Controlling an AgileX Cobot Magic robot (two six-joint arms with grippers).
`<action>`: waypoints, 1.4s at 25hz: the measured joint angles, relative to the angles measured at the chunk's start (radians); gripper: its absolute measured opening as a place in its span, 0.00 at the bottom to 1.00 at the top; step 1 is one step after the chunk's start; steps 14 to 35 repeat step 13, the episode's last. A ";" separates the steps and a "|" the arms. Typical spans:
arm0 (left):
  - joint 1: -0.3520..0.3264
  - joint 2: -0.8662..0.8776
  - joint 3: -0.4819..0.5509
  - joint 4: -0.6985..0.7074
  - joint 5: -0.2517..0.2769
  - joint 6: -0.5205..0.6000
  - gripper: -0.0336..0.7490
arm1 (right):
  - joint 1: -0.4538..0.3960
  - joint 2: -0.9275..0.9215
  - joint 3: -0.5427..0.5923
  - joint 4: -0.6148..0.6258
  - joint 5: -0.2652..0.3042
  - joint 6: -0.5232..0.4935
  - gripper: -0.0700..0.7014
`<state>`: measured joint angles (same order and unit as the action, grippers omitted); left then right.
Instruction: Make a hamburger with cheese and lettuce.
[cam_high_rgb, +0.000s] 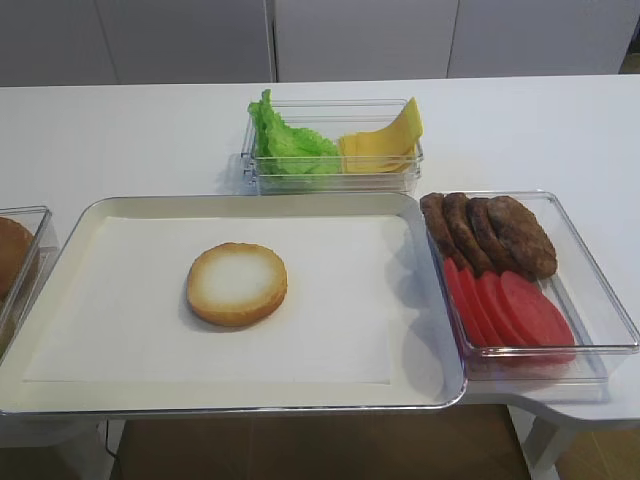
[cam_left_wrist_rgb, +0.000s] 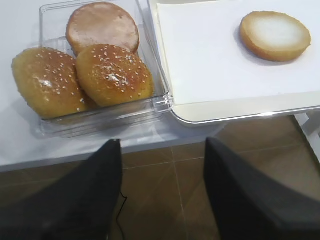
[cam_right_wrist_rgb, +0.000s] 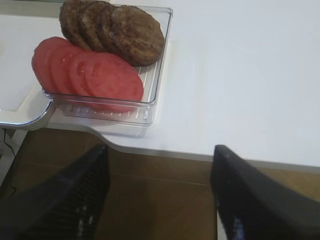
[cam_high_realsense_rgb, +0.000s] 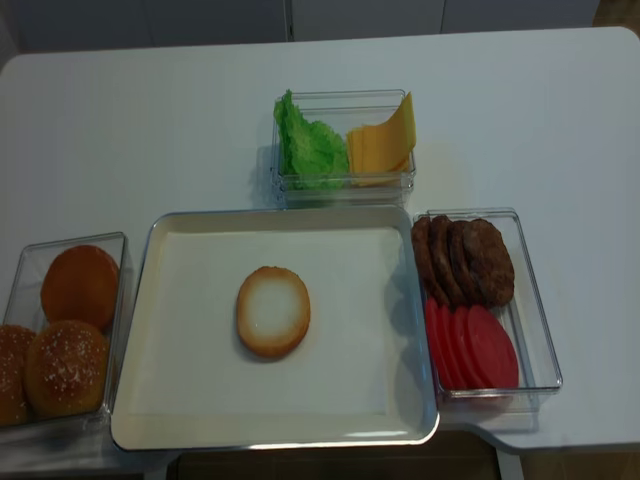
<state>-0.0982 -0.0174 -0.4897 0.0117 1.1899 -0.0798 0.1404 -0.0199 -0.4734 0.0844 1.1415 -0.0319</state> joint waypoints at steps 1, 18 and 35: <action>0.000 0.000 0.000 0.000 0.000 0.000 0.54 | 0.000 0.000 0.000 0.000 0.000 0.000 0.71; 0.098 0.000 0.000 0.000 -0.002 0.000 0.53 | 0.000 0.000 0.000 0.000 0.000 0.000 0.71; 0.098 0.000 0.000 0.000 -0.002 0.000 0.53 | 0.000 0.000 0.000 0.000 0.000 0.000 0.71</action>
